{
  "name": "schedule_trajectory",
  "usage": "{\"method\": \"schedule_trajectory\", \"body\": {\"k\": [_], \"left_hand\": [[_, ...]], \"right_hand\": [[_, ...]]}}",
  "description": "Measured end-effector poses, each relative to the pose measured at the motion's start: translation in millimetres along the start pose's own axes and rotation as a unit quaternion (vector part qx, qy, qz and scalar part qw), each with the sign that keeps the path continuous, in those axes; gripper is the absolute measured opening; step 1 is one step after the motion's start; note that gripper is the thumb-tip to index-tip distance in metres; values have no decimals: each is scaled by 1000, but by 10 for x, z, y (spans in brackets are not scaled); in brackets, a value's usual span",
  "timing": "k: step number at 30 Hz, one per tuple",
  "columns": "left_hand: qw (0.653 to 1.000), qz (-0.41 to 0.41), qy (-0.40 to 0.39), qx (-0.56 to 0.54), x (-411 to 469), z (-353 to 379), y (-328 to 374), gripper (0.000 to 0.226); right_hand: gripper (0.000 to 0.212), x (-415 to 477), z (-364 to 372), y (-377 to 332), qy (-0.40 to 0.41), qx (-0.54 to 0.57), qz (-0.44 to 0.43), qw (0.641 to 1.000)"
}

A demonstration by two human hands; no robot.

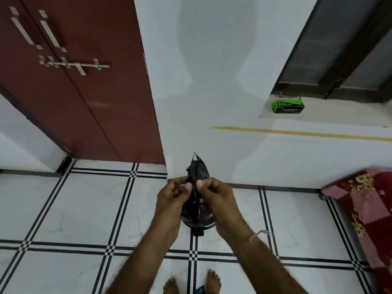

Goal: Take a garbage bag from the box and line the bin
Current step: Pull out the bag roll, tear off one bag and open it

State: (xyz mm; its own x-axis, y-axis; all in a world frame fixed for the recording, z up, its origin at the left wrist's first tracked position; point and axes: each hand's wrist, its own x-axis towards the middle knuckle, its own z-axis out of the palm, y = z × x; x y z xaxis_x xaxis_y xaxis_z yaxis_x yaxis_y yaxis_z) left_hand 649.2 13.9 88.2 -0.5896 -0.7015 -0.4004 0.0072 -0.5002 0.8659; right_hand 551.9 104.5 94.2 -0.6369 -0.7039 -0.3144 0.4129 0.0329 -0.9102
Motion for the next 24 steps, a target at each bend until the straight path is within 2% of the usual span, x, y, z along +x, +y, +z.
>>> {"method": "schedule_trajectory", "body": {"k": [2,7,10,13,17,19,20,22,24], "left_hand": [[1000,-7,5,-12,3,21,-17,31],[1000,-6,-1,-9,29,12,-60,26],[993,-37,19,-109,42,-23,-88,22],[966,-87,26,-243,42,-91,-69,26],[950,-96,42,-295,92,-168,-45,37],[957,-91,14,-274,80,-126,-17,42],[964,-84,2,-253,81,-113,-10,45],[976,-61,-10,-207,91,-121,27,46],[988,-38,-5,-151,155,-199,28,29]], "right_hand": [[28,31,-26,2,7,56,41,998],[33,91,-81,-59,28,187,108,976],[26,171,-172,-83,62,194,116,972],[32,263,-309,-79,91,209,158,961],[32,368,-460,-44,115,247,194,942],[38,357,-498,-30,71,246,191,948],[44,339,-533,-36,29,210,182,960],[47,269,-599,-70,-74,67,156,983],[42,262,-678,-89,-128,-18,161,978]]}}
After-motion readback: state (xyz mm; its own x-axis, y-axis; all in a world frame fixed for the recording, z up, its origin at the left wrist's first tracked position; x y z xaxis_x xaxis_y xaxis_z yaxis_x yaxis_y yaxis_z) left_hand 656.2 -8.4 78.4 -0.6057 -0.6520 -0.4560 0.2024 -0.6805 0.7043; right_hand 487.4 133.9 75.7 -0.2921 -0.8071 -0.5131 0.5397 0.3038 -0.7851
